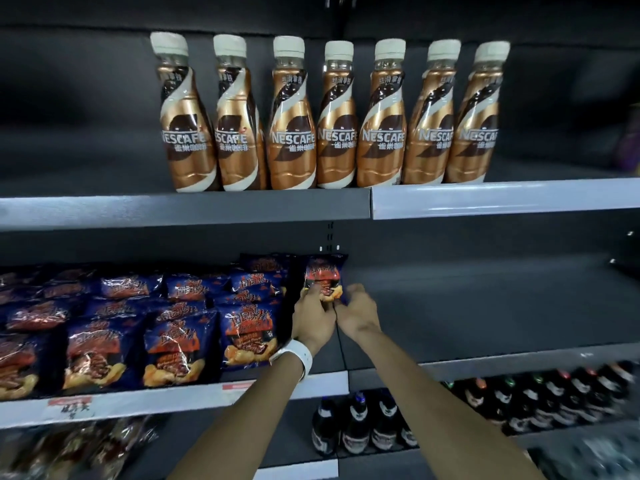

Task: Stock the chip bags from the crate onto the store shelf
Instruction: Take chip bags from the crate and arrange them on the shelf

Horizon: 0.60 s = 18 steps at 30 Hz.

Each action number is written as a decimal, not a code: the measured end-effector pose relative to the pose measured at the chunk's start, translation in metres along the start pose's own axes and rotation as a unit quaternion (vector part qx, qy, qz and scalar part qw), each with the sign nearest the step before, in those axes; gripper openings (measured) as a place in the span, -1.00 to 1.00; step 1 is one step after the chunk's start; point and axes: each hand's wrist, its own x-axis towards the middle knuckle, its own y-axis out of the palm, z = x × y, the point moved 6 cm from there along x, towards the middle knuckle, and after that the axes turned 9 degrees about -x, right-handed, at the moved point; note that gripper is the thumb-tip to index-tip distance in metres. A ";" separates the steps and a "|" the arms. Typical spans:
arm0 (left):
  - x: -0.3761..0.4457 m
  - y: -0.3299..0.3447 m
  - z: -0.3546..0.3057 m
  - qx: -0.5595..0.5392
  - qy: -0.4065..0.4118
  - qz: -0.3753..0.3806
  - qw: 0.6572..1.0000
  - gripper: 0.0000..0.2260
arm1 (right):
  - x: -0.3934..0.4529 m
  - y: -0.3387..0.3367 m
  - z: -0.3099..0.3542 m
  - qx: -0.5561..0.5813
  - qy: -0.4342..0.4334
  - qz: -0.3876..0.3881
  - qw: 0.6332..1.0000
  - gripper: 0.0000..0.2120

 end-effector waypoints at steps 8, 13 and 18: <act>-0.064 0.033 -0.042 -0.051 0.026 0.113 0.992 -0.66 | -0.091 -0.060 -0.035 -0.005 0.065 -0.075 0.995 -0.65; -0.127 0.102 -0.096 -0.074 0.067 0.206 0.973 -0.69 | -0.163 -0.131 -0.093 -0.011 0.127 -0.158 0.979 -0.75; -0.210 0.180 -0.166 -0.090 0.115 0.304 0.941 -0.74 | -0.245 -0.212 -0.161 -0.010 0.205 -0.241 0.949 -0.73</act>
